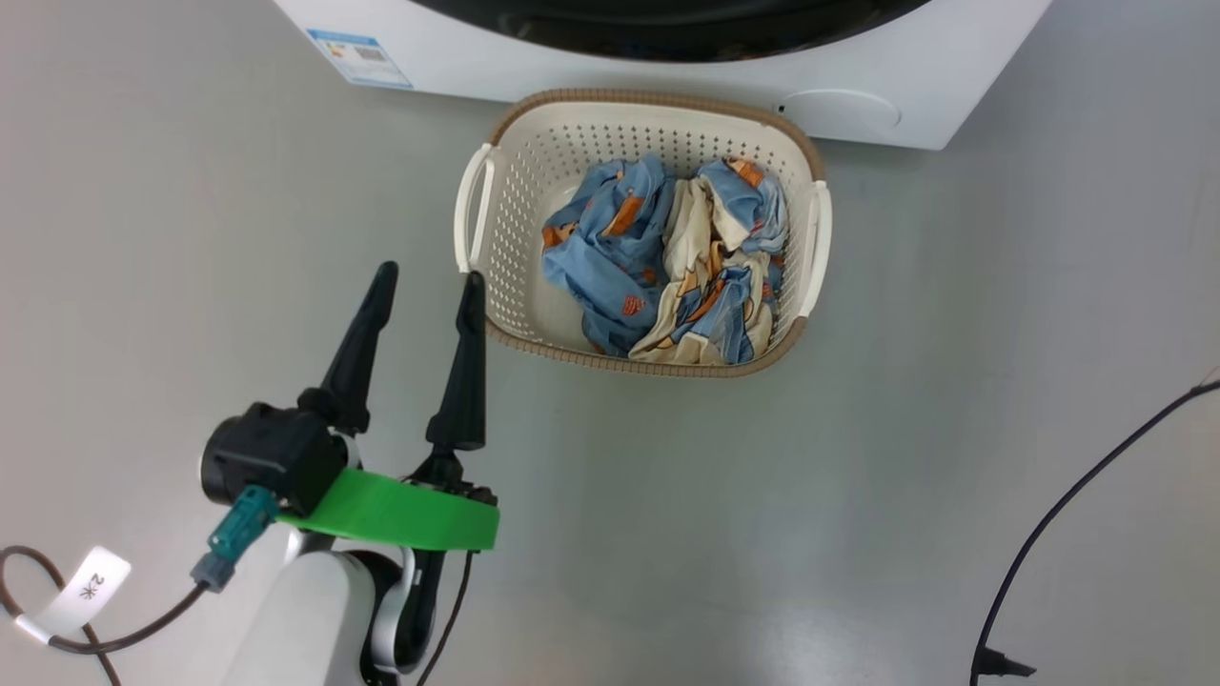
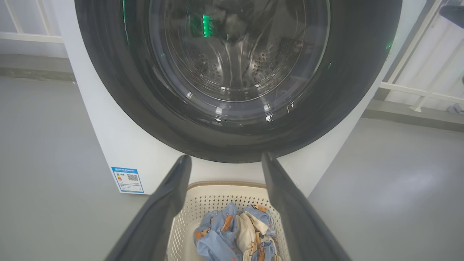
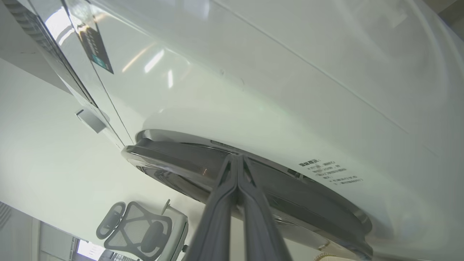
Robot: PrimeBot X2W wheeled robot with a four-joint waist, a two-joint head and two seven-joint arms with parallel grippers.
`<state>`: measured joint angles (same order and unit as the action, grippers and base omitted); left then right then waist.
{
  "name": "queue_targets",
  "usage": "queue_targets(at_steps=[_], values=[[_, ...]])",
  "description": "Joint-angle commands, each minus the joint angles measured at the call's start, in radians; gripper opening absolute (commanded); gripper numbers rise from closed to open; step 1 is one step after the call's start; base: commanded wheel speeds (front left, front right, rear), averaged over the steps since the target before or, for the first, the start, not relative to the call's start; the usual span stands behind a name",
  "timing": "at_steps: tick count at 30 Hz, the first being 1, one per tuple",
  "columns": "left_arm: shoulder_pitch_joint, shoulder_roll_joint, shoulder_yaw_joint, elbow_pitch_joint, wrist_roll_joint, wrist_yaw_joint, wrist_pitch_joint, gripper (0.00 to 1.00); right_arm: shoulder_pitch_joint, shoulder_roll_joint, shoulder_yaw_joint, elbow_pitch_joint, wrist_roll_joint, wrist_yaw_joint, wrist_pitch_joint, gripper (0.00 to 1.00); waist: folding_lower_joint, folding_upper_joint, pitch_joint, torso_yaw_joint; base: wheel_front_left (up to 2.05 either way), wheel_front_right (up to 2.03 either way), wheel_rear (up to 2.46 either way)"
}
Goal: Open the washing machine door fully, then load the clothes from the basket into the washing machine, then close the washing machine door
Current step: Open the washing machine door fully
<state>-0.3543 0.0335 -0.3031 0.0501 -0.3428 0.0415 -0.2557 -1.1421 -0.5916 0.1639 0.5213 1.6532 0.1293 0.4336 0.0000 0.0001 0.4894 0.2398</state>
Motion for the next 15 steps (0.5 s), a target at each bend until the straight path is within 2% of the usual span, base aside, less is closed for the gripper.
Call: queue_targets(at_steps=[1, 8, 15], values=[[-0.020, 0.017, 0.022, -0.036, -0.013, 0.010, -0.006, 1.00, -0.024, 0.009, 0.016, -0.011, -0.002, 0.001, 0.031, 0.00, 0.0000, -0.0001, 0.015, 0.013, 0.00, 0.00, 0.00], [-0.025, 0.017, 0.003, -0.052, -0.037, 0.025, -0.006, 1.00, -0.110, 0.036, 0.040, 0.037, -0.007, 0.001, 0.093, 0.00, 0.0000, -0.0001, 0.039, 0.036, 0.00, 0.00, 0.00], [-0.026, 0.017, -0.006, -0.064, -0.051, 0.037, -0.006, 1.00, -0.168, 0.046, 0.053, 0.074, -0.028, 0.001, 0.109, 0.00, 0.0000, -0.0001, 0.058, 0.054, 0.00, 0.00, 0.00]])
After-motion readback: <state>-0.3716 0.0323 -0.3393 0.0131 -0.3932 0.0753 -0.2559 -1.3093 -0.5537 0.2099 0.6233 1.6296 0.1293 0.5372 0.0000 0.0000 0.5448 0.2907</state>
